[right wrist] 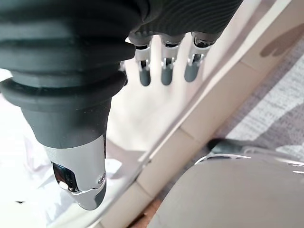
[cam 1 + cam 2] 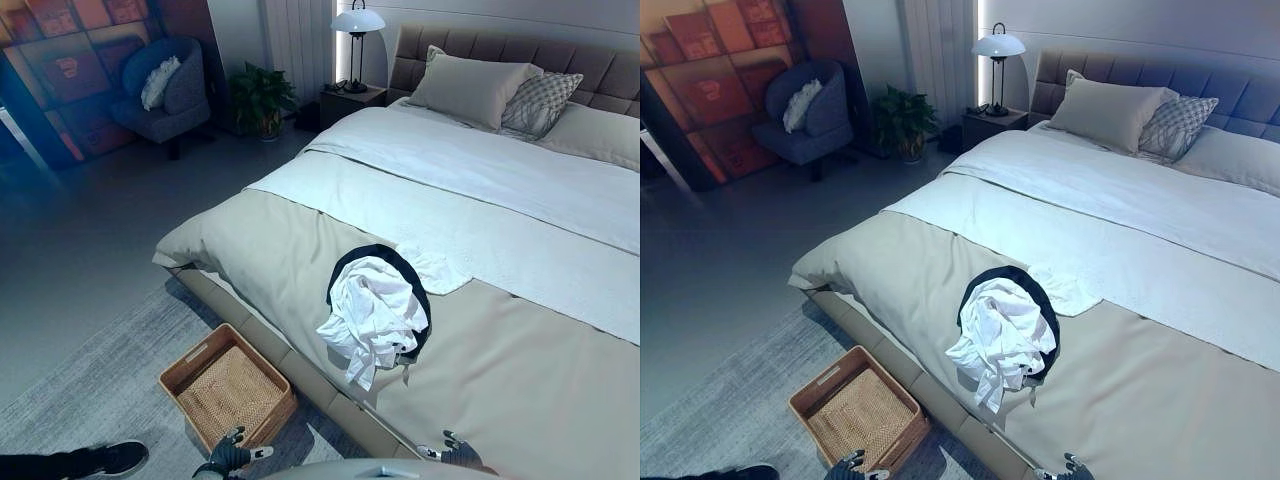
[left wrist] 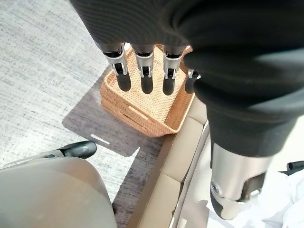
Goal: Pick up clothes into the bucket
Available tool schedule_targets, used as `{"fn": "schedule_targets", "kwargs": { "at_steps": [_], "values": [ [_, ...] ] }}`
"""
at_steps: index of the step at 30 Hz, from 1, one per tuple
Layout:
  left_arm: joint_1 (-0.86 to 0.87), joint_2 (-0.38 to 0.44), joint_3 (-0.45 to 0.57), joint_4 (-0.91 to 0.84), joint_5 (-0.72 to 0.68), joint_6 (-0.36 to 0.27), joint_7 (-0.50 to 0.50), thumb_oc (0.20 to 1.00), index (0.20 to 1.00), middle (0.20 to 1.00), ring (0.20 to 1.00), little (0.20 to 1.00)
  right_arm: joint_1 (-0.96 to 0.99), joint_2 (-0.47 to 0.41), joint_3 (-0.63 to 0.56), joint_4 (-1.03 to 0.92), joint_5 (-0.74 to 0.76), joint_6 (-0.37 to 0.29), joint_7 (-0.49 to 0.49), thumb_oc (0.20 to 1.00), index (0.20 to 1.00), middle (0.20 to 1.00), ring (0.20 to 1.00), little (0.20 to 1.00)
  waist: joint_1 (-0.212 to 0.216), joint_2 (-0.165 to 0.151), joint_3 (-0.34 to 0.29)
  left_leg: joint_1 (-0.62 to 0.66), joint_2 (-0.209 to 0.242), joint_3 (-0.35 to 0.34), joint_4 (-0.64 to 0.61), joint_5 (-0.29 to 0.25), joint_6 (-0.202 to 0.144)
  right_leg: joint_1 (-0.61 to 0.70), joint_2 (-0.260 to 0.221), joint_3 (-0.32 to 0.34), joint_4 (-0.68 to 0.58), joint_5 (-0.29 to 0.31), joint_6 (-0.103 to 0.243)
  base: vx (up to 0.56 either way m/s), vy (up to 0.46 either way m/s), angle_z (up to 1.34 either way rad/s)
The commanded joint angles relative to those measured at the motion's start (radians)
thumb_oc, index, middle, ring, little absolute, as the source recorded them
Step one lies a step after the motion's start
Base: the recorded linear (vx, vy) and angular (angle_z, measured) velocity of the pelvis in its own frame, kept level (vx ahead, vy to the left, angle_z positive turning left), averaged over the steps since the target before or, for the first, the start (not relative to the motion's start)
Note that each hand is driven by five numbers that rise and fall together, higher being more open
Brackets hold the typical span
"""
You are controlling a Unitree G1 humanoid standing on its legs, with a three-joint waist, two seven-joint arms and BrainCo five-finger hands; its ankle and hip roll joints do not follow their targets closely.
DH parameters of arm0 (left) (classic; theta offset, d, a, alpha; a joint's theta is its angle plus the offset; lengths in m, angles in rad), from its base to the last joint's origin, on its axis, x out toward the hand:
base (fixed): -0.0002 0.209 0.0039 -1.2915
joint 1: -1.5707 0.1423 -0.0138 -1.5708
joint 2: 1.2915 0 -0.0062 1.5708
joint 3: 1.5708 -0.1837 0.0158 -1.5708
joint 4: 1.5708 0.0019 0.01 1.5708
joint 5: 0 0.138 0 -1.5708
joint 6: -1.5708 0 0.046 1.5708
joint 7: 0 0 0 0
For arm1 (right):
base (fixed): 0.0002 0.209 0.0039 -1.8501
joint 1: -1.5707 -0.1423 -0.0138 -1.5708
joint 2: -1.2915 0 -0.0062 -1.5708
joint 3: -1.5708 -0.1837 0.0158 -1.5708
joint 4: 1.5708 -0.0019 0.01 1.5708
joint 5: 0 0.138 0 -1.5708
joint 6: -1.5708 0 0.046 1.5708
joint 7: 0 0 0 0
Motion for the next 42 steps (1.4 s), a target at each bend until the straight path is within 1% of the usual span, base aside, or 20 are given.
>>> {"fn": "schedule_targets", "kwargs": {
  "at_steps": [1, 9, 11, 13, 15, 16, 17, 21, 24, 27, 28, 29, 32, 34, 35, 37, 38, 40, 41, 42],
  "values": [
    [-0.072, -0.053, -0.057, 0.045, -0.002, -0.041, -0.01, 1.0, 1.0, 1.0, 1.0, 1.0, -0.098, 0.004, 0.024, 0.039, -0.02, -0.041, -0.008, 1.0, 1.0, 1.0, 1.0, 1.0, -0.007, -0.036, 0.039, -0.007, -0.009, 0.009, 0.011, -0.034, -0.001, 0.032, -0.087, -0.02, 0.012, -0.017, 0.107, 0.0, 0.0, 0.0],
    [-0.073, -0.054, -0.056, 0.047, -0.002, -0.039, -0.006, 1.0, 1.0, 1.0, 1.0, 1.0, -0.108, 0.005, 0.03, 0.027, -0.016, -0.045, -0.008, 1.0, 1.0, 1.0, 1.0, 1.0, -0.006, -0.036, 0.048, -0.013, -0.011, 0.006, 0.012, -0.032, 0.0, 0.027, -0.088, -0.021, 0.014, -0.017, 0.107, 0.0, 0.0, 0.0],
    [-0.074, -0.053, -0.057, 0.053, 0.004, -0.037, -0.005, 1.0, 1.0, 1.0, 1.0, 1.0, -0.113, 0.007, 0.035, 0.006, -0.008, -0.05, -0.008, 1.0, 1.0, 1.0, 1.0, 1.0, -0.004, -0.035, 0.05, -0.015, -0.012, 0.005, 0.012, -0.032, 0.0, 0.025, -0.089, -0.023, 0.015, -0.017, 0.108, 0.0, 0.0, 0.0],
    [-0.077, -0.054, -0.062, 0.048, 0.005, -0.038, 0.005, 1.0, 1.0, 1.0, 1.0, 1.0, -0.128, 0.009, 0.04, -0.059, 0.022, -0.065, -0.016, 1.0, 1.0, 1.0, 1.0, 1.0, -0.003, -0.035, 0.058, -0.021, -0.013, 0.004, 0.013, -0.031, 0.001, 0.02, -0.089, -0.024, 0.019, -0.017, 0.108, 0.0, 0.0, 0.0],
    [-0.077, -0.054, -0.062, 0.048, 0.005, -0.038, 0.005, 1.0, 1.0, 1.0, 1.0, 1.0, -0.128, 0.009, 0.04, -0.06, 0.022, -0.065, -0.016, 1.0, 1.0, 1.0, 1.0, 1.0, -0.003, -0.035, 0.058, -0.021, -0.013, 0.004, 0.013, -0.031, 0.001, 0.019, -0.089, -0.024, 0.019, -0.017, 0.108, 0.0, 0.0, 0.0],
    [-0.078, -0.054, -0.065, 0.045, 0.007, -0.042, 0.01, 1.0, 1.0, 1.0, 1.0, 1.0, -0.138, 0.012, 0.056, -0.116, 0.029, -0.078, -0.019, 1.0, 1.0, 1.0, 1.0, 1.0, -0.002, -0.036, 0.062, -0.026, -0.015, 0.001, 0.014, -0.03, 0.002, 0.015, -0.09, -0.025, 0.022, -0.018, 0.108, -0.01, 0.008, 0.03],
    [-0.077, -0.054, -0.065, 0.045, 0.007, -0.042, 0.01, 1.0, 1.0, 1.0, 1.0, 1.0, -0.138, 0.012, 0.056, -0.117, 0.029, -0.078, -0.019, 1.0, 1.0, 1.0, 1.0, 1.0, -0.002, -0.036, 0.062, -0.026, -0.015, 0.001, 0.015, -0.03, 0.002, 0.015, -0.09, -0.025, 0.022, -0.018, 0.108, -0.03, 0.017, 0.06],
    [-0.085, -0.047, -0.082, 0.017, -0.003, -0.052, 0.036, 1.0, 1.0, 1.0, 1.0, 1.0, -0.184, -0.009, 0.126, -0.307, -0.015, -0.102, -0.039, 1.0, 1.0, 1.0, 1.0, 1.0, 0.007, -0.039, 0.084, -0.048, -0.018, -0.003, 0.02, -0.025, 0.004, -0.011, -0.095, -0.028, 0.045, -0.02, 0.108, -0.03, 0.015, 0.05],
    [-0.093, -0.045, -0.087, 0.003, -0.005, -0.056, 0.044, 1.0, 1.0, 1.0, 1.0, 1.0, -0.225, -0.049, 0.175, -0.483, -0.123, -0.103, -0.059, 1.0, 1.0, 1.0, 1.0, 1.0, 0.013, -0.041, 0.101, -0.068, -0.019, -0.01, 0.024, -0.02, 0.007, -0.033, -0.099, -0.033, 0.063, -0.022, 0.109, -0.05, 0.015, 0.06],
    [-0.111, -0.041, -0.096, -0.006, -0.006, -0.062, 0.066, 1.0, 1.0, 1.0, 1.0, 1.0, -0.303, -0.118, 0.207, -0.626, -0.303, -0.109, -0.122, 1.0, 1.0, 1.0, 1.0, 1.0, 0.023, -0.044, 0.123, -0.096, -0.023, -0.021, 0.032, -0.015, 0.01, -0.058, -0.103, -0.038, 0.081, -0.025, 0.11, -0.05, 0.014, 0.05],
    [-0.116, -0.04, -0.099, -0.011, -0.006, -0.066, 0.071, 1.0, 1.0, 1.0, 1.0, 1.0, -0.324, -0.132, 0.213, -0.637, -0.338, -0.111, -0.134, 1.0, 1.0, 1.0, 1.0, 1.0, 0.025, -0.044, 0.128, -0.104, -0.024, -0.024, 0.035, -0.014, 0.011, -0.067, -0.105, -0.04, 0.087, -0.025, 0.109, -0.05, 0.018, 0.05],
    [-0.121, -0.04, -0.104, -0.018, -0.013, -0.073, 0.079, 1.0, 1.0, 1.0, 1.0, 1.0, -0.36, -0.155, 0.219, -0.666, -0.395, -0.11, -0.165, 1.0, 1.0, 1.0, 1.0, 1.0, 0.029, -0.043, 0.135, -0.117, -0.025, -0.028, 0.039, -0.012, 0.012, -0.077, -0.107, -0.045, 0.094, -0.026, 0.11, -0.04, 0.019, 0.04],
    [-0.137, -0.037, -0.118, -0.037, -0.025, -0.083, 0.11, 1.0, 1.0, 1.0, 1.0, 1.0, -0.454, -0.187, 0.214, -0.702, -0.499, -0.1, -0.257, 1.0, 1.0, 1.0, 1.0, 1.0, 0.046, -0.041, 0.157, -0.153, -0.031, -0.047, 0.054, -0.008, 0.018, -0.106, -0.113, -0.055, 0.113, -0.03, 0.11, -0.05, 0.016, 0.18],
    [-0.149, -0.037, -0.128, -0.044, -0.033, -0.089, 0.128, 1.0, 1.0, 1.0, 1.0, 1.0, -0.5, -0.192, 0.205, -0.691, -0.537, -0.096, -0.317, 1.0, 1.0, 1.0, 1.0, 1.0, 0.055, -0.038, 0.171, -0.179, -0.037, -0.058, 0.067, -0.007, 0.021, -0.126, -0.118, -0.06, 0.123, -0.031, 0.109, -0.05, 0.013, 0.19],
    [-0.153, -0.034, -0.135, -0.057, -0.039, -0.094, 0.141, 1.0, 1.0, 1.0, 1.0, 1.0, -0.532, -0.201, 0.201, -0.691, -0.581, -0.086, -0.371, 1.0, 1.0, 1.0, 1.0, 1.0, 0.064, -0.036, 0.183, -0.195, -0.041, -0.065, 0.075, -0.005, 0.021, -0.136, -0.121, -0.062, 0.125, -0.031, 0.109, -0.05, 0.007, 0.18],
    [-0.164, -0.029, -0.144, -0.076, -0.042, -0.102, 0.157, 1.0, 1.0, 1.0, 1.0, 1.0, -0.587, -0.217, 0.215, -0.662, -0.663, -0.053, -0.425, 1.0, 1.0, 1.0, 1.0, 1.0, 0.075, -0.034, 0.206, -0.23, -0.046, -0.073, 0.097, -0.006, 0.021, -0.161, -0.127, -0.065, 0.135, -0.029, 0.109, -0.07, 0.009, 0.13],
    [-0.17, -0.026, -0.152, -0.087, -0.048, -0.106, 0.163, 1.0, 1.0, 1.0, 1.0, 1.0, -0.632, -0.239, 0.231, -0.643, -0.737, -0.022, -0.468, 1.0, 1.0, 1.0, 1.0, 1.0, 0.08, -0.032, 0.221, -0.251, -0.051, -0.075, 0.11, -0.006, 0.022, -0.177, -0.129, -0.064, 0.139, -0.028, 0.109, -0.07, 0.029, 0.15],
    [-0.175, -0.024, -0.167, -0.107, -0.053, -0.109, 0.168, 1.0, 1.0, 1.0, 1.0, 1.0, -0.696, -0.26, 0.262, -0.596, -0.806, 0.017, -0.488, 1.0, 1.0, 1.0, 1.0, 1.0, 0.088, -0.025, 0.24, -0.283, -0.056, -0.077, 0.128, -0.008, 0.023, -0.207, -0.134, -0.063, 0.149, -0.025, 0.108, -0.05, 0.044, 0.11],
    [-0.183, -0.026, -0.176, -0.115, -0.063, -0.112, 0.173, 1.0, 1.0, 1.0, 1.0, 1.0, -0.742, -0.272, 0.289, -0.547, -0.853, 0.046, -0.523, 1.0, 1.0, 1.0, 1.0, 1.0, 0.094, -0.021, 0.251, -0.302, -0.06, -0.078, 0.137, -0.009, 0.025, -0.225, -0.136, -0.06, 0.156, -0.025, 0.108, -0.05, 0.048, 0.01],
    [-0.186, -0.025, -0.186, -0.124, -0.071, -0.115, 0.174, 1.0, 1.0, 1.0, 1.0, 1.0, -0.777, -0.281, 0.311, -0.508, -0.88, 0.071, -0.531, 1.0, 1.0, 1.0, 1.0, 1.0, 0.1, -0.017, 0.263, -0.314, -0.062, -0.078, 0.141, -0.008, 0.025, -0.238, -0.139, -0.061, 0.161, -0.024, 0.107, -0.06, 0.049, 0.03]
  ]
}}
